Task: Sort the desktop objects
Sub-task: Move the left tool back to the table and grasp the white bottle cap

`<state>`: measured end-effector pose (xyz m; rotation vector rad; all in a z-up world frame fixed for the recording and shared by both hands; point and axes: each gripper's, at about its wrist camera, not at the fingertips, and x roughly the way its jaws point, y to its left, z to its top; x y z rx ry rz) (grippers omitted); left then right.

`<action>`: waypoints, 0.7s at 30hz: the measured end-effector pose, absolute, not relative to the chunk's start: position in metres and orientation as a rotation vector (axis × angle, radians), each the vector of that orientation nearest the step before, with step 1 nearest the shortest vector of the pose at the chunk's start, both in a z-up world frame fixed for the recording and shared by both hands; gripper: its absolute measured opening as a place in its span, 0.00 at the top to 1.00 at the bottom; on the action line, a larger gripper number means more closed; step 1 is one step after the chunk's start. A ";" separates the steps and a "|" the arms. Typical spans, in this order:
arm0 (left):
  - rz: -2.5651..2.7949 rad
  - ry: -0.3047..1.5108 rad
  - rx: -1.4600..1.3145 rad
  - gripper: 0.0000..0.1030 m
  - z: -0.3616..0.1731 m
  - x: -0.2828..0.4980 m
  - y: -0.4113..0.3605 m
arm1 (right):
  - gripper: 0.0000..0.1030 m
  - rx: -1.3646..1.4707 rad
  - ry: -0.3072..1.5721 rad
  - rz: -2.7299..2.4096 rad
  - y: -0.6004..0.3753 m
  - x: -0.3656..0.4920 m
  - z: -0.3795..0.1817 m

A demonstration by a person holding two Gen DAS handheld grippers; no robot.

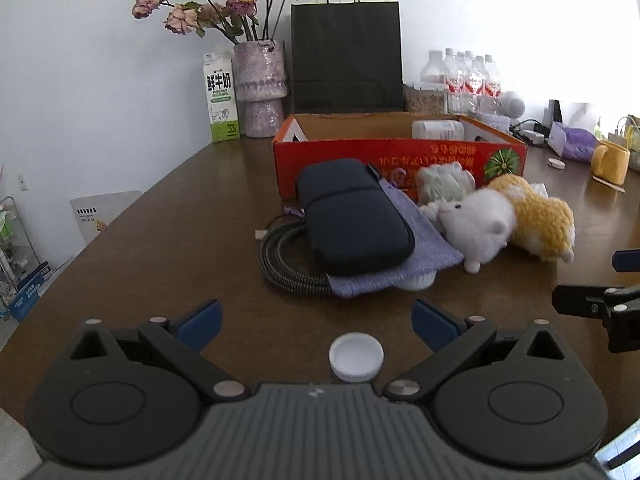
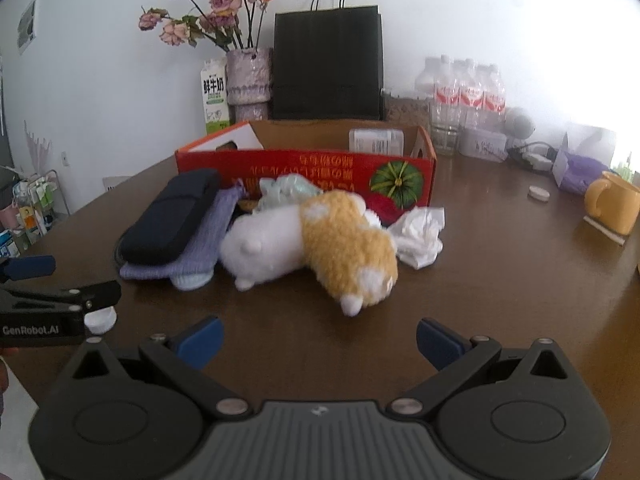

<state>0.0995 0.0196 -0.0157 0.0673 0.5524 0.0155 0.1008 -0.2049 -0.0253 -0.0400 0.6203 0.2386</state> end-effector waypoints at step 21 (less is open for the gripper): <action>-0.086 0.616 0.037 0.71 -0.024 0.093 0.017 | 0.00 -0.046 0.623 0.224 -0.203 0.085 -0.026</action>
